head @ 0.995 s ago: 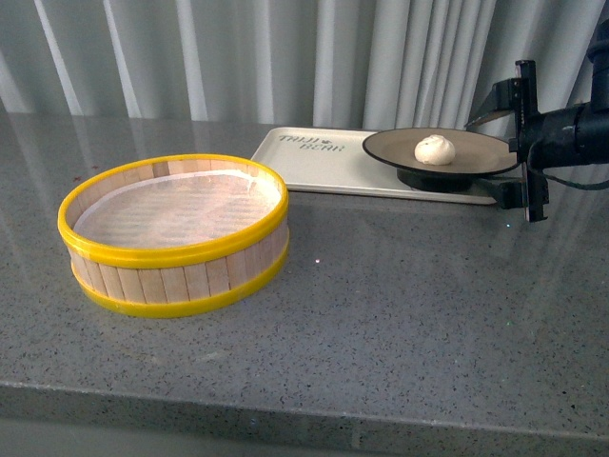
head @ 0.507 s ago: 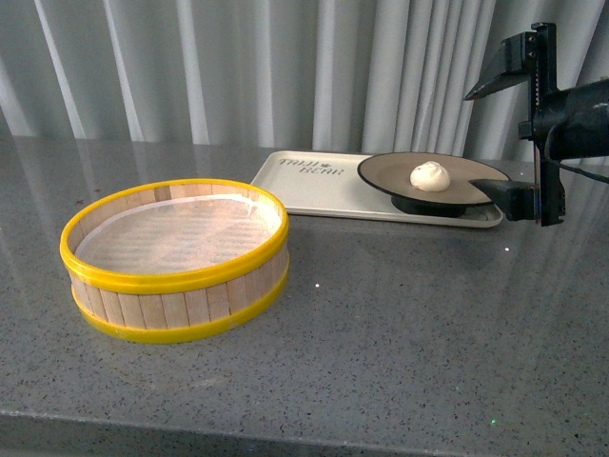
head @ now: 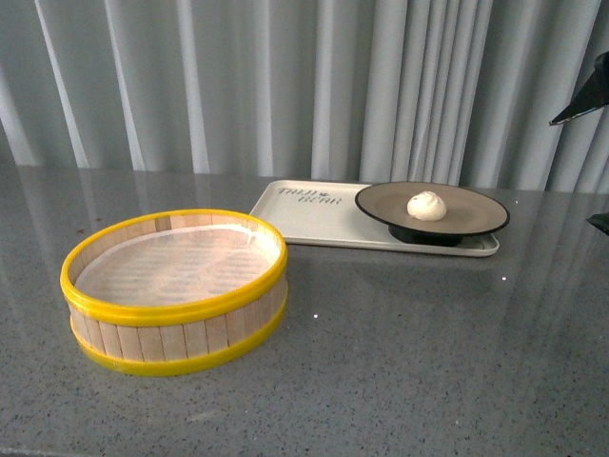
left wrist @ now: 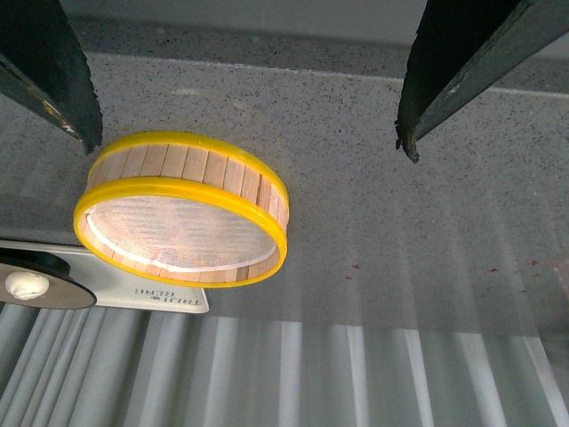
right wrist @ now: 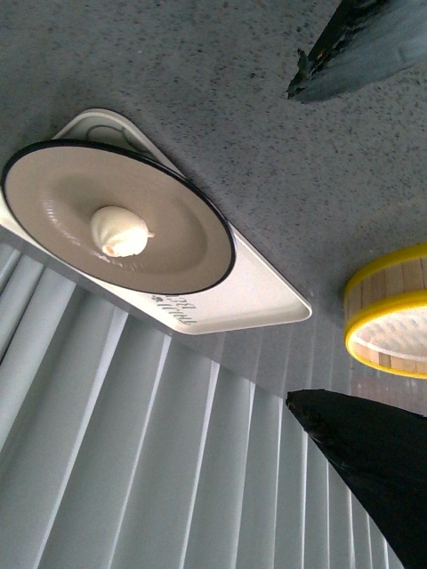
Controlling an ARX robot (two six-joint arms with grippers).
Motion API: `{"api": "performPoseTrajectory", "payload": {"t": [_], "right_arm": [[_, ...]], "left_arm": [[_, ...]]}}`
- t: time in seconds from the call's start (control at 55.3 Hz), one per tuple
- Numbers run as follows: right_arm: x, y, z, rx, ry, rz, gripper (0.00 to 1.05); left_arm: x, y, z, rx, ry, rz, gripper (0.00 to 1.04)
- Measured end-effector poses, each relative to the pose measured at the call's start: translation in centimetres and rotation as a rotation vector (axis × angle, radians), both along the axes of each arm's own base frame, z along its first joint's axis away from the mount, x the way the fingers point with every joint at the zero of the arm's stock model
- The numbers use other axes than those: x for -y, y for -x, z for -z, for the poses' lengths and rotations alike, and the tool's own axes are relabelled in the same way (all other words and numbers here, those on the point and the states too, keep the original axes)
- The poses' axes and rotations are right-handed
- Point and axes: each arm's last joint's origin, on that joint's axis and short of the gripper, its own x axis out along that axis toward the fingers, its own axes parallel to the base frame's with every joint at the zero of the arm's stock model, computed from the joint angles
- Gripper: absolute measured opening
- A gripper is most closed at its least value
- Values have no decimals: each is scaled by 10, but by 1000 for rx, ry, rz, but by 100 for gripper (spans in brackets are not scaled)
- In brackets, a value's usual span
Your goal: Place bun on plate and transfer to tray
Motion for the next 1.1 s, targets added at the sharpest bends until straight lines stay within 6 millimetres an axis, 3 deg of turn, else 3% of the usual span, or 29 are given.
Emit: {"api": "performPoseTrajectory", "payload": {"t": [0.072,0.145,0.235,0.308,0.47,0.579,0.796,1.104], "right_arm": [[1,0,2,24,78,6,95],[4,10,15,202,375,80,81],[8,32,25,329,726,40,65],[13,49,27,372,896,24,53],[16,80,41,364,1047,6,26],[16,105,52,359,1086,-7,1],[16,143,64,362,1092,-7,2],[16,176,81,354,1092,-12,2]], "left_arm": [[0,0,0,0,0,0,98],[0,0,0,0,0,0,98],[0,0,0,0,0,0,98],[0,0,0,0,0,0,98],[0,0,0,0,0,0,98],[0,0,0,0,0,0,98],[0,0,0,0,0,0,98],[0,0,0,0,0,0,98]]}}
